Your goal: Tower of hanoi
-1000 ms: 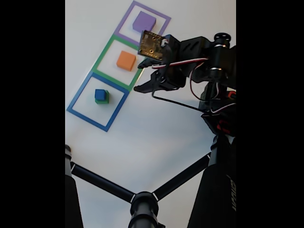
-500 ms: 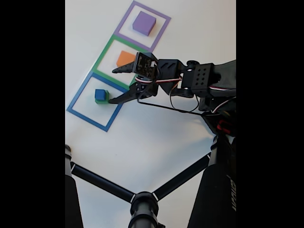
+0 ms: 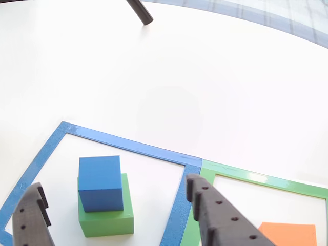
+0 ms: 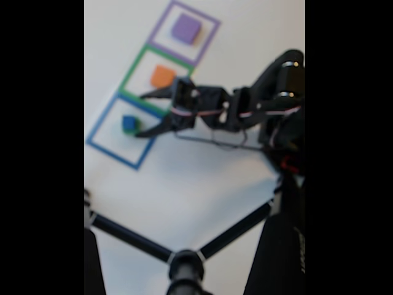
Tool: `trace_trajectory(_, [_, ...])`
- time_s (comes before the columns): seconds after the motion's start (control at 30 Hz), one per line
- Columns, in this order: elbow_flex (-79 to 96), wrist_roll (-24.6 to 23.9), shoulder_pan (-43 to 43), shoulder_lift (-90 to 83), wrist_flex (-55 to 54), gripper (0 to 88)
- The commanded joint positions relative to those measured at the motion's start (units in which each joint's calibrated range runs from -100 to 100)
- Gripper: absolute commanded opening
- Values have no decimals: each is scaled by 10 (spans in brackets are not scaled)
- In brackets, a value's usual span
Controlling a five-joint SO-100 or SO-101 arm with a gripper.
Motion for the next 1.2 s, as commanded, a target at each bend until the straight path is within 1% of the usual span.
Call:
trace_trajectory(0.0, [-41, 0, -7, 43, -46, 323])
trace_trajectory(0.37, [-114, 0, -26, 126, -65, 314])
trace_trajectory(0.57, [-116, 0, -35, 136, -65, 302])
trace_trajectory(0.83, [-104, 0, -44, 136, -65, 273])
trace_trajectory(1.17, [-96, 0, -55, 136, -63, 200])
